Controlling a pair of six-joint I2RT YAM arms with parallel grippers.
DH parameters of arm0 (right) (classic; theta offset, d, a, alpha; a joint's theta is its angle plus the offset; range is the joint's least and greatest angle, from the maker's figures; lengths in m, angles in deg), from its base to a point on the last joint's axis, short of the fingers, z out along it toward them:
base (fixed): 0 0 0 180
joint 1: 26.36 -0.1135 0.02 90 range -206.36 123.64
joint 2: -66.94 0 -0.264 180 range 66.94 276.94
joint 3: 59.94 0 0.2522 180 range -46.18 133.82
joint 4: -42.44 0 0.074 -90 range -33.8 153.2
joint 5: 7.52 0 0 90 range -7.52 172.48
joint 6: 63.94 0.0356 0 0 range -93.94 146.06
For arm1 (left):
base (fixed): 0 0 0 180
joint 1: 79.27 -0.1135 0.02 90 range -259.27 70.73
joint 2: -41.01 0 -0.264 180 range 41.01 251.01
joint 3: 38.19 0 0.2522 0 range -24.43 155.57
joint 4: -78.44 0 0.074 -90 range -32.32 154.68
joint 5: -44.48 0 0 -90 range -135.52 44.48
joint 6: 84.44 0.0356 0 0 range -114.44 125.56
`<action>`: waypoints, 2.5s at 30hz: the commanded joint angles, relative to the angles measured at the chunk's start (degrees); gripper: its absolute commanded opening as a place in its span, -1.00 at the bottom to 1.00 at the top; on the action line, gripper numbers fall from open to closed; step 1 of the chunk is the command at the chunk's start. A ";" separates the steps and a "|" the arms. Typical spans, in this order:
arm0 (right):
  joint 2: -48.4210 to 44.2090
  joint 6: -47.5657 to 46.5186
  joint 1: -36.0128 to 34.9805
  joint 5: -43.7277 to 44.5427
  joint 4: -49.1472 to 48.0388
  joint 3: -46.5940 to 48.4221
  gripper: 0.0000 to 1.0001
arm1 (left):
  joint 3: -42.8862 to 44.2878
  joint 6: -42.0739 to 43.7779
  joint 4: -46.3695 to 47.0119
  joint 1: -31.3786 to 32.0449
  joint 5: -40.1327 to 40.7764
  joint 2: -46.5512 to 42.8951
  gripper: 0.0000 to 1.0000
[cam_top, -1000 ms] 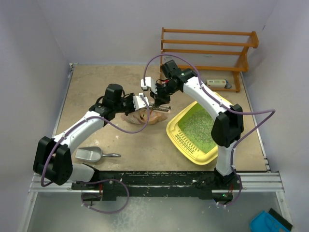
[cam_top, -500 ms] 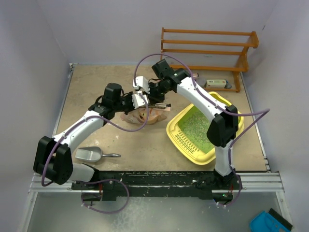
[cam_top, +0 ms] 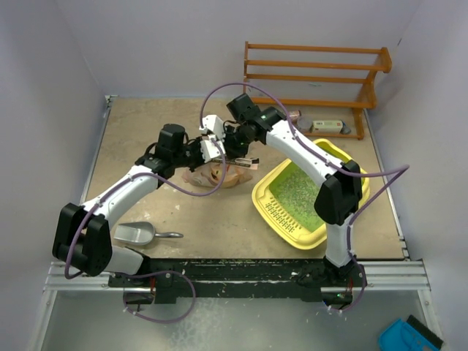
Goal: Fill the litter box with clean litter
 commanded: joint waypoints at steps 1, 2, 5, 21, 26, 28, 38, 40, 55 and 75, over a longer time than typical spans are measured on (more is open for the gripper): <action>-4.76 3.85 -0.44 8.17 -8.84 -5.39 -1.00 | 3.44 -1.88 3.62 1.15 -3.16 -0.28 -1.00; -5.60 4.24 -0.44 9.13 -10.11 -6.77 -1.00 | 3.48 -1.87 3.61 1.15 -3.14 -0.11 -1.00; -7.36 4.69 -0.46 11.66 -12.96 -9.74 -1.00 | 3.69 -2.00 3.55 1.15 -3.37 0.04 -1.00; -7.55 9.80 -0.50 13.99 -12.75 -9.19 -1.00 | 4.11 -2.92 3.85 1.15 -3.41 0.57 -1.00; -10.67 10.35 -0.47 12.55 -19.19 -15.24 -1.00 | 4.23 -3.44 4.12 1.15 -3.89 0.40 -1.00; -10.97 10.39 -0.44 12.23 -20.61 -16.89 -1.00 | 4.46 -3.94 4.18 1.15 -4.72 0.11 -1.00; -16.90 9.50 -0.46 17.74 -35.20 -29.63 -1.00 | 4.73 -5.97 4.88 1.06 -7.88 -0.42 -1.00; -16.94 8.35 -0.42 18.60 -36.80 -30.17 -1.00 | 4.78 -6.05 4.81 1.06 -8.10 -0.35 -1.00; -14.99 6.86 -0.37 17.73 -34.49 -27.25 -0.57 | 4.66 -6.26 4.69 1.07 -4.65 0.56 -0.66; -25.74 16.28 0.83 19.40 -30.89 -31.03 0.14 | 3.45 -11.45 9.03 1.06 0.52 -1.10 0.15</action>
